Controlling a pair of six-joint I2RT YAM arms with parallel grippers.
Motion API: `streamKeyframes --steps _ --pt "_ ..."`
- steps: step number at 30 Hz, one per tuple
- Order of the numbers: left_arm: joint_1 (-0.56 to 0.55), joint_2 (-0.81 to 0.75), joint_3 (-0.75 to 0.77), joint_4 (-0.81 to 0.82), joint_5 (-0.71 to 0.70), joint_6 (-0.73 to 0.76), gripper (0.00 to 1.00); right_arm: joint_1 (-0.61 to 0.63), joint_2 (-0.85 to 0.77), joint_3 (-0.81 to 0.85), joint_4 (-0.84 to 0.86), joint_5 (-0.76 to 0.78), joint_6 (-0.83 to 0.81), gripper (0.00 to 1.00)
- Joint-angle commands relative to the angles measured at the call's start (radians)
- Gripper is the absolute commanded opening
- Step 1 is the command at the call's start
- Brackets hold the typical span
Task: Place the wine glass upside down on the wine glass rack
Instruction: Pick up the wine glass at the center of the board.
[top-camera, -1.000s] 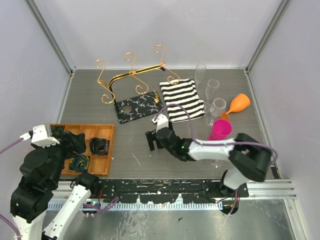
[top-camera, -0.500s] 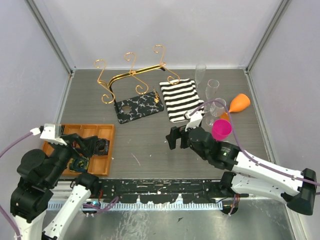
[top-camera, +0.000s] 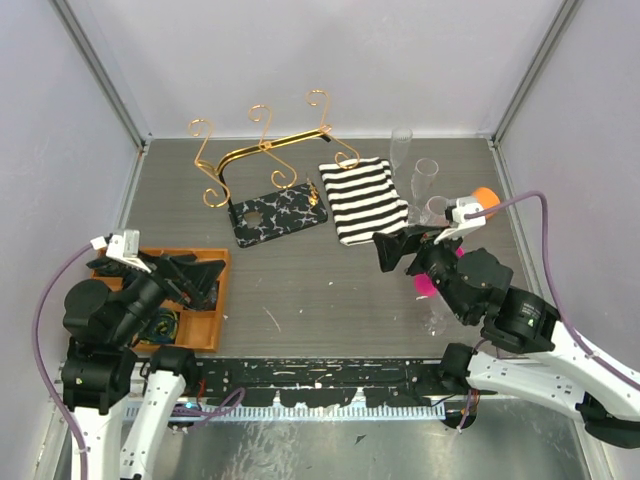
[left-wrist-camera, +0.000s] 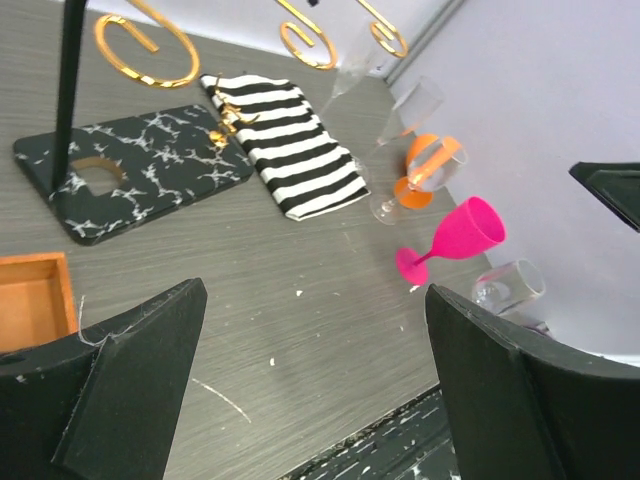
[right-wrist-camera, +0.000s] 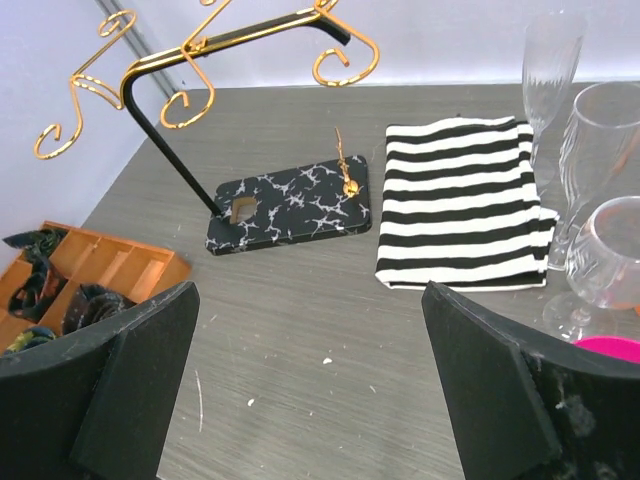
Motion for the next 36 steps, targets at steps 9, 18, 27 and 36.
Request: streamKeyframes --steps 9,18,27,36 --pt "-0.026 0.209 0.087 0.144 0.151 0.062 0.98 -0.001 0.007 0.016 -0.002 0.038 -0.004 1.0" --pt "-0.461 0.318 0.022 0.22 -0.307 0.056 0.98 0.0 -0.027 0.024 -0.047 0.158 -0.012 1.0" --pt "-1.089 0.644 -0.05 0.524 -0.815 0.063 0.98 -0.002 -0.079 0.036 -0.096 0.191 0.001 1.0" --pt "-1.133 1.012 -0.093 1.002 -0.711 0.158 0.98 -0.001 -0.123 -0.029 -0.128 0.157 0.076 1.0"
